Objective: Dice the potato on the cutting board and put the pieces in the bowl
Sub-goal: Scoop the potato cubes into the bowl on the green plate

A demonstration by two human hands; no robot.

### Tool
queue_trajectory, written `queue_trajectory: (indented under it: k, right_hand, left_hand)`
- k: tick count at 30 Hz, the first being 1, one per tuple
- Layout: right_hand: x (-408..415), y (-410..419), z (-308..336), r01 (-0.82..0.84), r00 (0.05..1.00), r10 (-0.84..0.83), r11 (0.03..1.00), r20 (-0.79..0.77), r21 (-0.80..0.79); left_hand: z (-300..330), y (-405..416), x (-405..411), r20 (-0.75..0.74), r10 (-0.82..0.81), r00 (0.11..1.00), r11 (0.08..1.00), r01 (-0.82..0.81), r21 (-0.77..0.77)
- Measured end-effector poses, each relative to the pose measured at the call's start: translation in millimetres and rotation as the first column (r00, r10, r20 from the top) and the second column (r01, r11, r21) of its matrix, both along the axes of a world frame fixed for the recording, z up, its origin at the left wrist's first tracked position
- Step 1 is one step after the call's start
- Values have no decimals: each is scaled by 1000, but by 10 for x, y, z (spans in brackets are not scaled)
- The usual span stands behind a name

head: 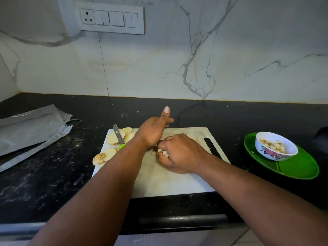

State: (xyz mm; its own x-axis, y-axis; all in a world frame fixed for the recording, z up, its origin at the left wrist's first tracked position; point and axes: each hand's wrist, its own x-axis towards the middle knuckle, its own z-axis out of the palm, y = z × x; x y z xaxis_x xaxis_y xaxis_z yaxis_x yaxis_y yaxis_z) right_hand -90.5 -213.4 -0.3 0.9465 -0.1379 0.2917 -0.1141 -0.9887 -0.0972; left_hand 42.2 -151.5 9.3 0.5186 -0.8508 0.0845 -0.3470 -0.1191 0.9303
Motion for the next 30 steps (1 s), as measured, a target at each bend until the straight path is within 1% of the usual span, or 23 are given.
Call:
queue_trajectory:
  k: [1,2,3,5,6,7,9,10,11,12,13,14,15,16,17,19,21,23,24,27,29,30]
  right_hand:
    - [10,0,11,42,999,-43,995,16,92]
    - [17,-13,30,87,995,-96,971,33,221]
    - [31,-37,63,119,988,-145,928,48,354]
    - [60,-108,126,149,970,-231,811,76,566]
    - [64,-135,161,153,955,-282,732,91,664]
    - [54,-159,191,144,934,-341,625,103,767]
    - [0,-200,253,71,880,-463,344,104,936]
    - [-47,-238,295,22,854,-512,211,91,977]
    - [-107,-288,349,-25,833,-548,101,77,995]
    - [-201,-368,410,-73,813,-579,12,67,997]
    - [-303,-462,479,-124,792,-606,-55,66,991]
    - [-437,-580,545,-173,763,-642,-100,70,980]
    - [-578,-698,612,-216,729,-680,-123,76,969]
    - [-726,-819,676,-247,691,-718,-128,82,961]
    - [-893,-940,728,-264,647,-757,-111,91,958]
    - [-1194,-1153,804,-238,548,-830,-36,103,971]
    - [-1420,-1325,818,-136,451,-886,52,108,989]
    - [-1574,-1426,785,0,391,-912,134,123,991]
    - [-1622,-1462,757,69,388,-912,172,132,983]
    - [-1671,-1499,681,282,423,-893,294,157,913]
    - [-1679,-1504,645,361,446,-879,348,167,865]
    - [-1683,-1503,628,372,466,-869,364,167,854]
  left_hand:
    - [-6,5,3,-14,26,1000,998,-26,-55]
    - [1,8,-4,-22,47,999,993,-49,-109]
    - [9,12,-15,-30,62,998,985,-66,-158]
    - [15,31,-45,-44,47,998,973,-55,-224]
    - [16,41,-72,-44,23,999,970,-33,-242]
    - [16,50,-98,-37,-4,999,967,-6,-256]
    - [12,70,-146,-7,-41,999,964,38,-265]
    - [4,79,-156,10,-45,999,965,46,-257]
    - [-3,94,-153,24,-41,999,969,46,-242]
    - [-3,99,-162,32,-40,999,973,46,-228]
    - [-4,108,-159,36,-39,999,975,46,-216]
    - [1,110,-173,37,-44,998,977,50,-208]
    - [6,113,-187,36,-46,998,977,52,-205]
    - [10,119,-197,38,-47,998,978,54,-200]
    - [17,112,-222,42,-54,998,979,61,-197]
    - [4,92,-235,52,-73,996,977,82,-195]
    - [-24,74,-210,54,-89,995,975,98,-197]
    - [-39,60,-193,54,-100,994,974,108,-197]
    - [-36,61,-195,52,-103,993,974,111,-198]
    - [-26,70,-212,46,-98,994,973,105,-204]
    - [-25,68,-227,39,-82,996,977,88,-197]
    - [-25,67,-229,36,-75,997,978,81,-194]
